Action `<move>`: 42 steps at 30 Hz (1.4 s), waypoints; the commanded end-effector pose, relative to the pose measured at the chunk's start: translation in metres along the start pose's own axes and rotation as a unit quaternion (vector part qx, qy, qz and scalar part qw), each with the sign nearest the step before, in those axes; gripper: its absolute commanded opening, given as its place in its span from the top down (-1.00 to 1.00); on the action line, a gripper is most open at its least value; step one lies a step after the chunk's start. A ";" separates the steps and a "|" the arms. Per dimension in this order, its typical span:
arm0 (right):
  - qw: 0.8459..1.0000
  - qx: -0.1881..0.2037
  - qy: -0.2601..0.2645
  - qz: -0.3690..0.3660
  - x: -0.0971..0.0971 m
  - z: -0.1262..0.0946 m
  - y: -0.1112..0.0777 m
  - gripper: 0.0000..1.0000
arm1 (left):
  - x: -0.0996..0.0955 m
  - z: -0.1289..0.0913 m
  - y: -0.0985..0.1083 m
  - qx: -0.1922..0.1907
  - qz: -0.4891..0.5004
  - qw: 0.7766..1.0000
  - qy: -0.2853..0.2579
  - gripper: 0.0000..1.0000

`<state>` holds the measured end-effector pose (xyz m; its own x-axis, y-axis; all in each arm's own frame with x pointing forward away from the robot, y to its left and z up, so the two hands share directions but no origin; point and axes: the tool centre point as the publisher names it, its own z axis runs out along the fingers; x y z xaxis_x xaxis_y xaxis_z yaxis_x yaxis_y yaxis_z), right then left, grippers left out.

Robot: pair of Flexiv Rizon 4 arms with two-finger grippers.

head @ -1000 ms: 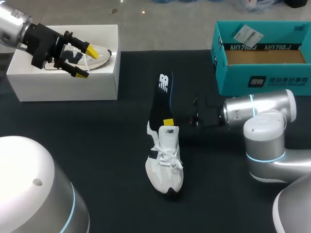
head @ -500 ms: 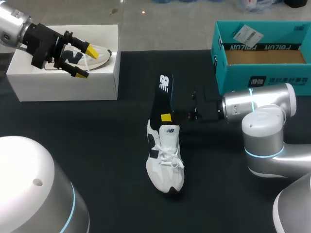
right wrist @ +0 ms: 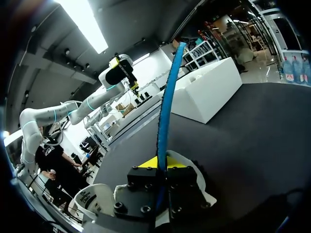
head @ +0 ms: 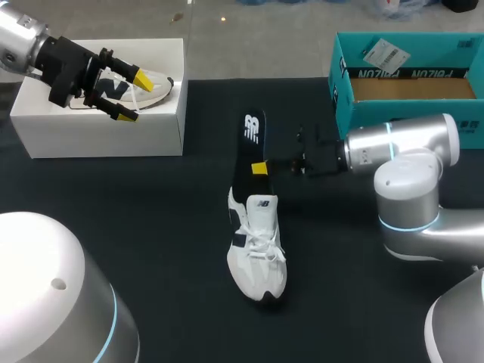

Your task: Take the shoe out of the shoebox, open the shoe tongue, remove and reinsert the insole, then place the shoe into the shoebox

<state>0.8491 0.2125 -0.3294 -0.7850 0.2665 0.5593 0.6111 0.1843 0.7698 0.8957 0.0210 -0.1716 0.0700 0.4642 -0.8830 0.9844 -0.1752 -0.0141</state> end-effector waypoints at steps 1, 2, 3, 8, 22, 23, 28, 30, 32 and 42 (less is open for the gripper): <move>1.000 0.014 0.001 0.004 -0.002 0.003 -0.008 1.00 | 0.000 -0.001 0.000 0.001 0.000 1.000 0.001 -1.00; 1.000 0.015 0.001 0.006 -0.001 0.003 -0.011 1.00 | 0.000 -0.001 0.000 0.001 0.000 1.000 0.001 -1.00; 1.000 0.018 0.001 0.007 0.000 0.002 -0.014 1.00 | 0.000 -0.001 0.000 0.001 0.000 1.000 0.001 -1.00; 1.000 0.025 0.000 0.017 0.003 0.000 -0.031 1.00 | 0.000 -0.001 0.000 0.001 0.000 1.000 0.001 -1.00; 1.000 -0.004 0.012 0.019 0.018 0.000 -0.028 0.29 | 0.000 -0.001 0.000 0.001 0.000 1.000 0.001 -1.00; 1.000 -0.005 0.012 0.015 0.018 0.000 -0.024 0.28 | 0.000 -0.001 0.000 0.001 0.000 1.000 0.001 -1.00; 1.000 0.000 0.012 0.003 0.013 0.003 -0.009 0.40 | 0.000 -0.001 0.000 0.001 0.000 1.000 0.001 -1.00; 1.000 0.004 0.010 -0.001 0.009 0.004 -0.005 0.54 | 0.000 -0.001 0.000 0.001 0.000 1.000 0.001 -1.00; 1.000 0.006 0.010 -0.002 0.007 0.005 -0.003 0.75 | 0.000 -0.001 0.000 0.001 0.000 1.000 0.001 -1.00; 0.999 0.040 0.008 0.018 0.003 0.006 -0.025 1.00 | 0.000 -0.001 0.000 0.001 0.000 1.000 0.001 -1.00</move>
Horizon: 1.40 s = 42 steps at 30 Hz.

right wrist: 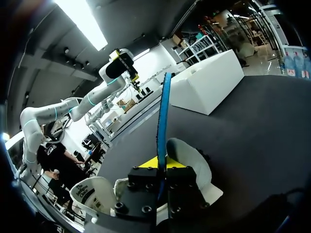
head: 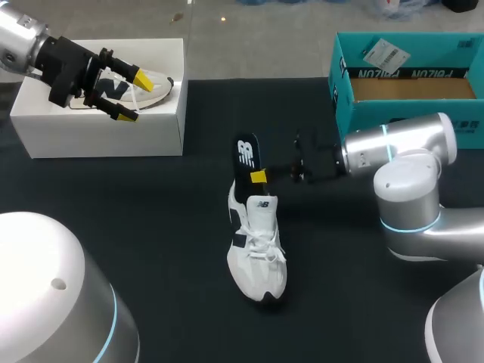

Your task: Take the shoe out of the shoebox, open the shoe tongue, remove and reinsert the insole, then place the shoe into the shoebox

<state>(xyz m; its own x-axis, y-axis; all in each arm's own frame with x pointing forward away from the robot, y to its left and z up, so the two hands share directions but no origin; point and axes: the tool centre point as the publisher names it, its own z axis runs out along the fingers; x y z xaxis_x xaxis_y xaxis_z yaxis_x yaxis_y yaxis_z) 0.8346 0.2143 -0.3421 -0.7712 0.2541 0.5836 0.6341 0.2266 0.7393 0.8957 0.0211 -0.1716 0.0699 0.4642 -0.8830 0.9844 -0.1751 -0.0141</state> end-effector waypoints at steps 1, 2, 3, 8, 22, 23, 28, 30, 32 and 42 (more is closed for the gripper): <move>1.000 0.018 0.000 0.010 -0.001 0.003 -0.011 1.00 | 0.000 -0.001 0.000 0.001 0.000 1.000 0.001 -1.00; 1.000 0.022 0.000 0.014 0.000 0.003 -0.014 1.00 | 0.000 -0.001 0.000 0.001 0.000 1.000 0.001 -1.00; 1.000 0.026 0.000 0.016 0.000 0.004 -0.018 1.00 | 0.000 -0.001 0.000 0.001 0.000 1.000 0.001 -1.00; 0.999 0.033 0.002 0.032 0.005 0.004 -0.036 1.00 | 0.000 -0.001 0.000 0.001 0.000 1.000 0.001 -1.00; 1.000 0.011 0.002 0.009 0.014 0.002 -0.014 0.49 | 0.000 -0.001 0.000 0.001 0.000 1.000 0.001 -1.00; 1.000 0.011 0.002 0.007 0.013 0.002 -0.011 0.48 | 0.000 -0.001 0.000 0.001 0.000 1.000 0.001 -1.00; 1.000 0.015 0.002 -0.003 0.006 0.007 0.001 0.54 | 0.000 -0.001 0.000 0.001 0.000 1.000 0.001 -1.00; 1.000 0.016 0.002 -0.006 0.004 0.008 0.005 0.59 | 0.000 -0.001 0.000 0.001 0.000 1.000 0.001 -1.00; 1.000 0.016 0.002 -0.007 0.002 0.009 0.008 0.69 | 0.000 -0.001 0.000 0.001 0.000 1.000 0.001 -1.00; 1.000 0.023 -0.004 0.013 0.000 0.007 -0.011 1.00 | 0.000 -0.001 0.000 0.001 0.000 1.000 0.001 -1.00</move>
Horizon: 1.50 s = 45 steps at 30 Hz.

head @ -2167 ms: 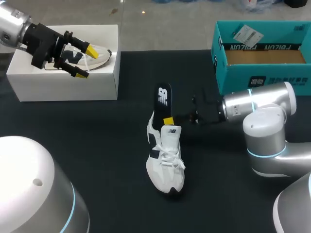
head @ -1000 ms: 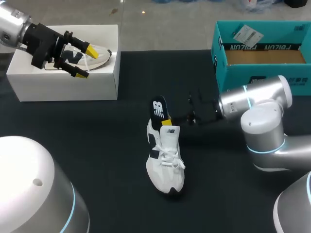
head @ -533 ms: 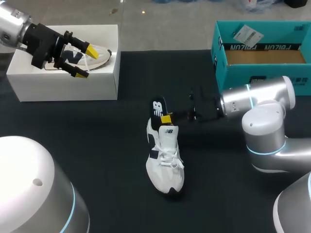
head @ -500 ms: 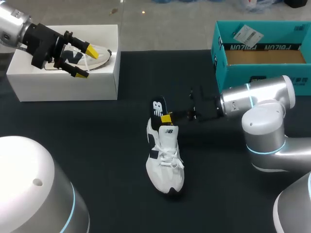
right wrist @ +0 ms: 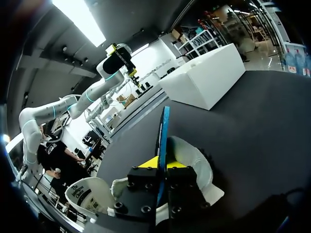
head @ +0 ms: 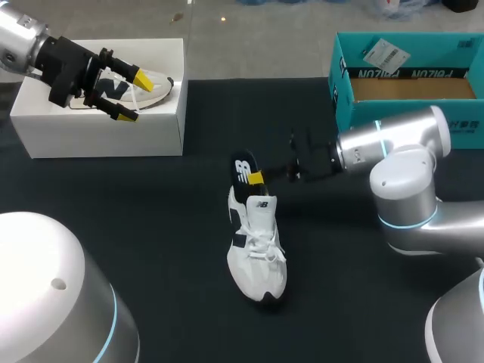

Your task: Take the shoe out of the shoebox, open the shoe tongue, remove and reinsert the insole, then place the shoe into the shoebox

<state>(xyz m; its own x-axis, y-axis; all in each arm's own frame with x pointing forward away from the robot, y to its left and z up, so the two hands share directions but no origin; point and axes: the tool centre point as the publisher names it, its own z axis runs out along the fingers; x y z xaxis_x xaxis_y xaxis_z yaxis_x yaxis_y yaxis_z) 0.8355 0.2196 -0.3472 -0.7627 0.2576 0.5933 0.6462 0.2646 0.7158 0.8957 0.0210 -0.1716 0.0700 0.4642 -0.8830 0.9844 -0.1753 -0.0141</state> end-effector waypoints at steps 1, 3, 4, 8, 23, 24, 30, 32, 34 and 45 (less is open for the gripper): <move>1.000 0.003 -0.003 0.010 0.003 0.000 -0.014 1.00 | 0.000 -0.001 0.000 0.001 0.000 1.000 0.001 -1.00; 1.000 0.005 -0.002 0.016 0.005 0.000 -0.022 1.00 | 0.000 -0.001 0.000 0.001 0.000 1.000 0.001 -1.00; 1.000 0.005 -0.002 0.022 0.007 0.000 -0.026 1.00 | 0.000 -0.001 0.000 0.001 0.000 1.000 0.001 -1.00; 0.999 0.005 -0.001 0.039 0.014 0.000 -0.042 1.00 | 0.000 -0.001 0.000 0.001 0.000 1.000 0.001 -1.00; 1.000 -0.005 -0.002 0.016 0.017 -0.002 -0.022 -0.45 | 0.000 -0.001 0.000 0.001 0.000 1.000 0.001 -1.00; 1.000 -0.004 -0.002 0.014 0.016 -0.001 -0.019 -0.36 | 0.000 -0.001 0.000 0.001 0.000 1.000 0.001 -1.00; 1.000 -0.005 -0.002 0.002 0.008 0.003 -0.006 0.15 | 0.000 -0.001 0.000 0.001 0.000 1.000 0.001 -1.00; 1.000 -0.005 -0.003 0.001 0.007 0.004 -0.006 0.31 | 0.000 -0.001 0.000 0.001 0.000 1.000 0.001 -1.00; 1.000 -0.006 -0.003 0.001 0.005 0.006 -0.006 1.00 | 0.000 -0.001 0.000 0.001 0.000 1.000 0.001 -1.00; 1.000 -0.001 0.003 0.022 0.009 0.010 -0.027 1.00 | 0.000 -0.001 0.000 0.001 0.000 1.000 0.001 -1.00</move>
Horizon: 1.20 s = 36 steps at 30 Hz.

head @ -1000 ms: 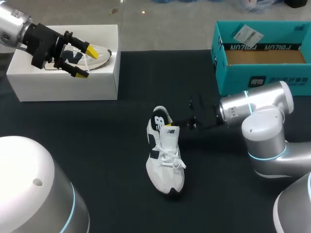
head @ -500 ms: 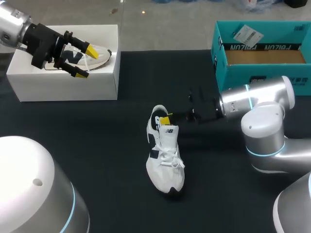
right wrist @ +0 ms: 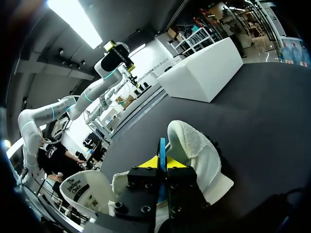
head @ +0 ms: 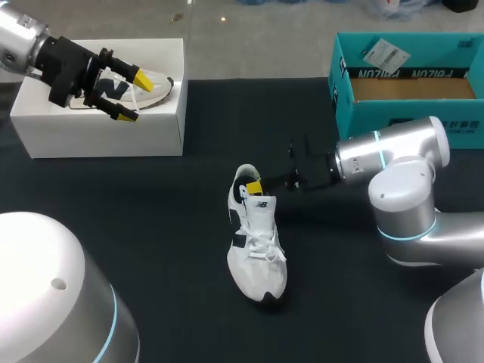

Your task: Take the shoe out of the shoebox, open the shoe tongue, remove and reinsert the insole, then place the shoe into the shoebox

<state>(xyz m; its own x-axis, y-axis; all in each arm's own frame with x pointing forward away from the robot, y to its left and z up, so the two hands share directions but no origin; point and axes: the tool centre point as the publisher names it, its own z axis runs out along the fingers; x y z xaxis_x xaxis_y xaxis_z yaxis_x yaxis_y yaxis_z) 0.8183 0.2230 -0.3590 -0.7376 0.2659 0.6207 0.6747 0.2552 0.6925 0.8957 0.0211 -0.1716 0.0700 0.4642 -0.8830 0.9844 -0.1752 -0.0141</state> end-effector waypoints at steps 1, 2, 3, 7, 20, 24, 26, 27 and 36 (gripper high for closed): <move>1.000 0.000 0.006 0.006 0.002 0.004 -0.011 1.00 | 0.000 -0.001 0.000 0.001 0.000 1.000 0.001 -1.00; 1.000 0.002 0.008 0.007 0.004 0.005 -0.013 1.00 | 0.000 -0.001 0.000 0.001 0.000 1.000 0.001 -1.00; 1.000 0.005 0.011 0.008 0.005 0.006 -0.015 1.00 | 0.000 -0.001 0.000 0.001 0.000 1.000 0.001 -1.00; 1.000 0.016 0.014 0.012 0.008 0.005 -0.024 1.00 | 0.000 -0.001 0.000 0.001 0.000 1.000 0.001 -1.00; 1.000 0.006 0.016 0.006 0.013 0.002 -0.024 -1.00 | 0.000 -0.001 0.000 0.001 0.000 1.000 0.001 -1.00; 1.000 0.003 0.013 -0.008 0.017 0.001 -0.015 -1.00 | 0.000 -0.001 0.000 0.001 0.000 1.000 0.001 -1.00; 1.000 0.000 0.012 -0.015 0.019 -0.001 -0.010 -1.00 | 0.000 -0.001 0.000 0.001 0.000 1.000 0.001 -1.00; 1.000 -0.001 0.011 -0.018 0.021 -0.001 -0.007 -1.00 | 0.000 -0.001 0.000 0.001 0.000 1.000 0.001 -1.00; 0.999 -0.005 0.000 -0.035 0.024 -0.009 0.005 -1.00 | 0.000 -0.001 0.000 0.001 0.000 1.000 0.001 -1.00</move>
<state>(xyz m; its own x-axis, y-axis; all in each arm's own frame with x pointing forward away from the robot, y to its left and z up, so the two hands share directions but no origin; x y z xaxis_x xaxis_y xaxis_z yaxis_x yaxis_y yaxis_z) 0.8033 0.2246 -0.3401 -0.7827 0.2402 0.5742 0.6218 0.2624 0.7379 0.8957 0.0211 -0.1716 0.0700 0.4642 -0.8830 0.9844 -0.1752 -0.0141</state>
